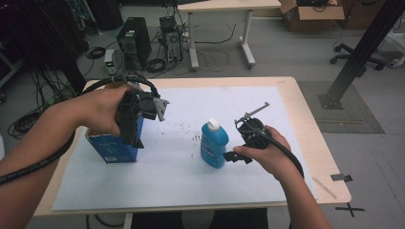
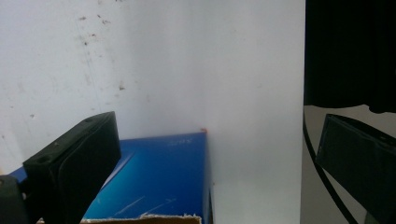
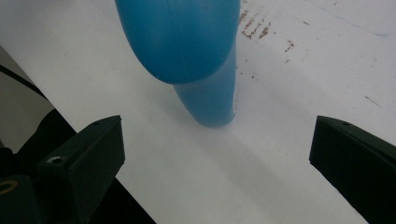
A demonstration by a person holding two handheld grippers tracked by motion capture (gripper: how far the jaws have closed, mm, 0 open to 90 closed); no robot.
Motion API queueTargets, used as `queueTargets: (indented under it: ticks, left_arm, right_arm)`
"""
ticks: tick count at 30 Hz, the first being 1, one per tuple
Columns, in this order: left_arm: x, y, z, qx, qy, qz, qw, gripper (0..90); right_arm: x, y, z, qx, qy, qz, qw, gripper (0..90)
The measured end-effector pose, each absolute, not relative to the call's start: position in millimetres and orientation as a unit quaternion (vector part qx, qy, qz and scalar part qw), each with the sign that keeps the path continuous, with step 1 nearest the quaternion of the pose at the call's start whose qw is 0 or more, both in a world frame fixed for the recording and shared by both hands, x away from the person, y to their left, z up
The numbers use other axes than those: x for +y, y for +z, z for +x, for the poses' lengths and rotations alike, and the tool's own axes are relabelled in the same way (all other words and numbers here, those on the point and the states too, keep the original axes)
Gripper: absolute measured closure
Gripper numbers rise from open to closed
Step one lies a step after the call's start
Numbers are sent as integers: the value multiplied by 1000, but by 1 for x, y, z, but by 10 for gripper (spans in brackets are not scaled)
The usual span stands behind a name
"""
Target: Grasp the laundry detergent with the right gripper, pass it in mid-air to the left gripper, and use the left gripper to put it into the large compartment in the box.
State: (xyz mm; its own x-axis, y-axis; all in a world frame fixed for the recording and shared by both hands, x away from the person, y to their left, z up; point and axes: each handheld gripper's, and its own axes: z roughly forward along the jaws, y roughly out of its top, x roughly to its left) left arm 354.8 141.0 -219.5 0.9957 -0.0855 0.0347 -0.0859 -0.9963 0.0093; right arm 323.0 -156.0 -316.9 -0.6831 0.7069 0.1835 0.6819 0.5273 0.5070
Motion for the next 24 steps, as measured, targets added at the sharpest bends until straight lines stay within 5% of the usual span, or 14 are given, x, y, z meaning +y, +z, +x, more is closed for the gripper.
queueTargets:
  ticks: [24]
  left_arm:
    - [137, -227, 356, -44, 16, 999, -5, 2]
  right_arm:
    - [-144, -361, 327, 867, 353, 349, 46, 27]
